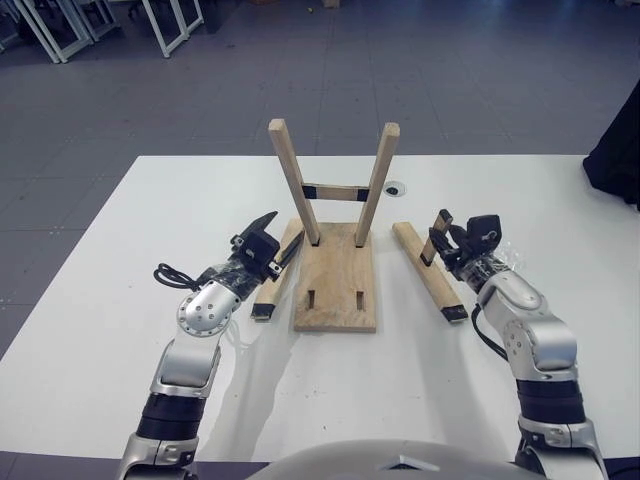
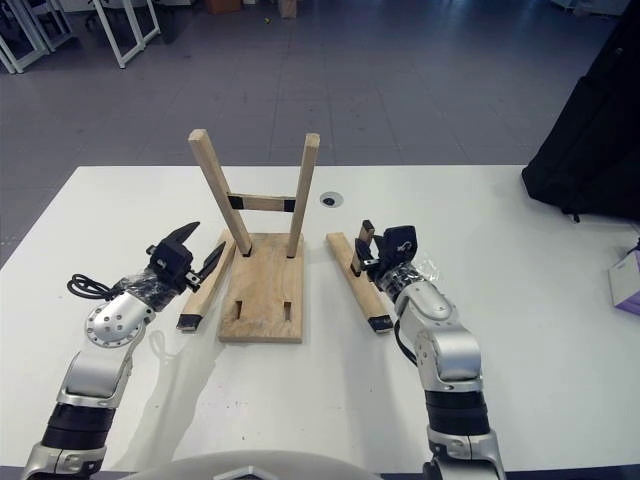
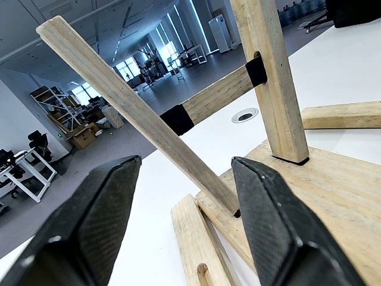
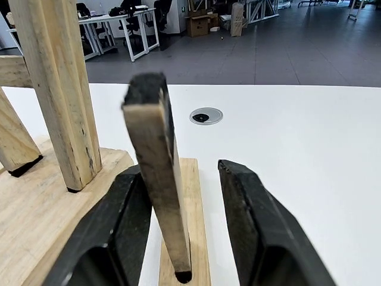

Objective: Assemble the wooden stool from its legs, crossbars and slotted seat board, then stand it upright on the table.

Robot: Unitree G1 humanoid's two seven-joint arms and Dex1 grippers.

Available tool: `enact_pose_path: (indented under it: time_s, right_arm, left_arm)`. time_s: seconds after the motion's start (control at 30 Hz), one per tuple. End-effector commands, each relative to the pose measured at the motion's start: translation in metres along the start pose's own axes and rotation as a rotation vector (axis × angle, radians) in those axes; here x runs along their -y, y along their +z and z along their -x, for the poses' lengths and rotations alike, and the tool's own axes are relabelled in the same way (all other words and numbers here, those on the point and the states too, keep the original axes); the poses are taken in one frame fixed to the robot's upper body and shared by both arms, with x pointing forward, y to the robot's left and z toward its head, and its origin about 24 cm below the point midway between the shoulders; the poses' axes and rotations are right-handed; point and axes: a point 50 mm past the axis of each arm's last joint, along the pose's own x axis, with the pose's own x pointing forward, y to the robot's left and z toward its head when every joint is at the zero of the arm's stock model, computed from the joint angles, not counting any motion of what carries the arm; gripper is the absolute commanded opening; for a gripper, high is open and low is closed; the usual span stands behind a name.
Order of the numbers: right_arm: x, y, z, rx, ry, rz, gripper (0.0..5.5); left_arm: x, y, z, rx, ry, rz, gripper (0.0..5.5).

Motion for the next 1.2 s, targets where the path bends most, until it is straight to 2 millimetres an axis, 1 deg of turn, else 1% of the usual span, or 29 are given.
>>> enact_pose_path:
  time_s: [0.03, 0.2, 0.3, 0.5, 0.57, 0.6, 0.63, 0.7, 0.77, 0.8, 0.83, 0.93, 1.07, 1.13, 1.2]
  right_arm:
    - [-0.003, 0.021, -0.001, 0.084, 0.019, -0.004, 1.9]
    - [-0.003, 0.036, -0.002, 0.135, 0.02, 0.005, 1.9]
    - [-0.005, 0.052, -0.004, 0.187, 0.028, 0.009, 1.9]
    - [-0.014, 0.105, -0.023, 0.337, 0.063, 0.004, 1.9]
    - [-0.014, 0.113, -0.03, 0.355, 0.064, 0.01, 1.9]
    - [-0.012, 0.107, -0.036, 0.335, 0.053, 0.019, 1.9]
    - [-0.009, 0.093, -0.042, 0.279, 0.036, 0.028, 1.9]
    - [-0.003, 0.04, -0.051, 0.086, 0.002, 0.051, 1.9]
    - [-0.004, -0.016, -0.046, -0.113, 0.002, 0.035, 1.9]
    - [-0.006, -0.032, -0.042, -0.163, 0.002, 0.03, 1.9]
    - [-0.007, -0.038, -0.041, -0.175, 0.002, 0.017, 1.9]
    - [-0.006, -0.026, -0.046, -0.121, -0.009, 0.001, 1.9]
    - [0.001, 0.017, -0.042, 0.076, -0.053, -0.134, 1.9]
    - [0.006, 0.039, -0.034, 0.16, -0.075, -0.143, 1.9]
    - [0.017, 0.061, -0.021, 0.247, -0.108, -0.128, 1.9]
  left_arm:
    - [-0.003, 0.006, -0.002, 0.02, -0.001, -0.031, 2.79]
    - [-0.003, 0.006, -0.002, 0.02, 0.0, -0.033, 2.79]
    - [-0.003, 0.006, -0.002, 0.02, 0.0, -0.034, 2.79]
    - [-0.002, 0.007, -0.007, 0.028, -0.006, -0.034, 2.79]
    - [-0.001, 0.007, -0.009, 0.031, -0.011, -0.034, 2.79]
    - [-0.001, 0.007, -0.01, 0.033, -0.013, -0.033, 2.79]
    - [0.0, 0.007, -0.011, 0.035, -0.016, -0.034, 2.79]
    - [0.0, 0.007, -0.012, 0.036, -0.023, -0.034, 2.79]
    - [0.0, 0.005, -0.011, 0.031, -0.028, -0.031, 2.79]
    - [0.0, 0.004, -0.011, 0.025, -0.026, -0.03, 2.79]
    - [-0.001, 0.001, -0.011, 0.015, -0.021, -0.029, 2.79]
    - [-0.001, -0.004, -0.009, -0.001, -0.013, -0.024, 2.79]
    - [0.002, -0.005, -0.007, -0.001, -0.01, -0.016, 2.79]
    - [0.003, -0.005, -0.005, -0.003, -0.006, -0.014, 2.79]
    - [0.003, -0.005, -0.003, -0.003, 0.001, -0.014, 2.79]
